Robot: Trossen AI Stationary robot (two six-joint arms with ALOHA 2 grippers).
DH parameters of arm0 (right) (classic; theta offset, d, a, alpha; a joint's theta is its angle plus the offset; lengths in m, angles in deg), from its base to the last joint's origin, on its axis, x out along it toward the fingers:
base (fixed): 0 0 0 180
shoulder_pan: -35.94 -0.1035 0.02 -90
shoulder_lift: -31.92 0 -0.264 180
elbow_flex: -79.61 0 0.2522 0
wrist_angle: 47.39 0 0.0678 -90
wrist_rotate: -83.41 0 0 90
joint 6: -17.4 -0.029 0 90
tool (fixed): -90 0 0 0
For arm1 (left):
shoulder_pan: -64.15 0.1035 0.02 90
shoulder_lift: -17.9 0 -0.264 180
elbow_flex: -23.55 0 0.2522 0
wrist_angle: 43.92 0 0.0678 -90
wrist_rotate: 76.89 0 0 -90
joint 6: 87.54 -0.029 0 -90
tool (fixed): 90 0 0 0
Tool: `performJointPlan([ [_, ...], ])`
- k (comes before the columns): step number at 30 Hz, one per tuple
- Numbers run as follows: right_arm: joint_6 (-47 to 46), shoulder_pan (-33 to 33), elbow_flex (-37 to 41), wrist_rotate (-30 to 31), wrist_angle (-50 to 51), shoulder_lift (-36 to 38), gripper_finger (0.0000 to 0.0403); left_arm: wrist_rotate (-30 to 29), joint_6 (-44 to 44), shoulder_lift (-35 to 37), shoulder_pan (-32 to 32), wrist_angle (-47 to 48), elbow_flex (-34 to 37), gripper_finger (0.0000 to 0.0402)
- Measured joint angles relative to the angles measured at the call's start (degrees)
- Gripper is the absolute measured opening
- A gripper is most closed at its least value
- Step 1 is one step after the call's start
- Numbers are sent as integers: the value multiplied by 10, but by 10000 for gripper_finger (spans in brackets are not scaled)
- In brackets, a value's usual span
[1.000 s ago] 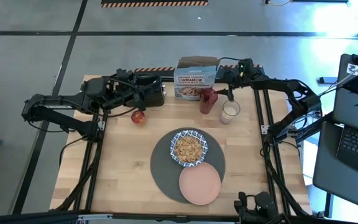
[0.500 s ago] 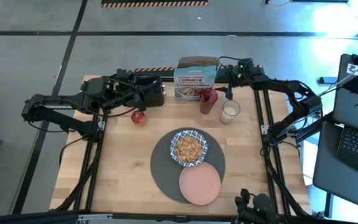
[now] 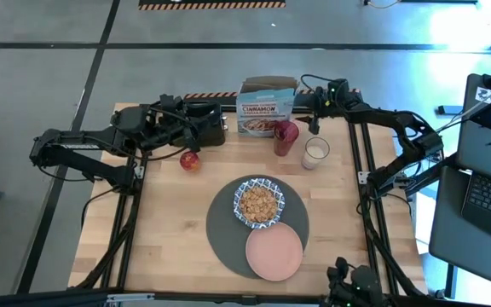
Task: Arrange a breakfast setting
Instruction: Put the bread on the pink plate
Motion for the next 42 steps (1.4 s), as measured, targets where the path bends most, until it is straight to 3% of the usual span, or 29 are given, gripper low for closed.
performJointPlan([
  [6, 1, 28, -9, 0, 33, 63, 248, 0, -2, 0, 0, 6, 0, 174],
  [15, 35, 49, -119, -6, 219, 191, 248, -4, -15, 0, 0, 87, 0, 174],
  [19, 26, 49, -161, -70, 282, 247, 248, -32, -15, 0, 0, 128, 0, 174],
  [24, -42, 30, -177, -213, 305, 310, 248, -80, -15, 0, 0, 161, 0, 174],
  [27, -75, -7, -177, -226, 330, 346, 248, -94, -15, 0, 5, 175, 0, 174],
  [31, -106, -86, -177, -160, 366, 385, 248, -93, -15, 0, 23, 201, 0, 174],
  [37, -185, -240, -174, 21, 374, 400, 248, -88, -31, 0, 55, 227, 0, 174],
  [42, -229, -347, -174, 162, 369, 385, 248, 13, -45, 2, 92, 268, 0, 174],
])
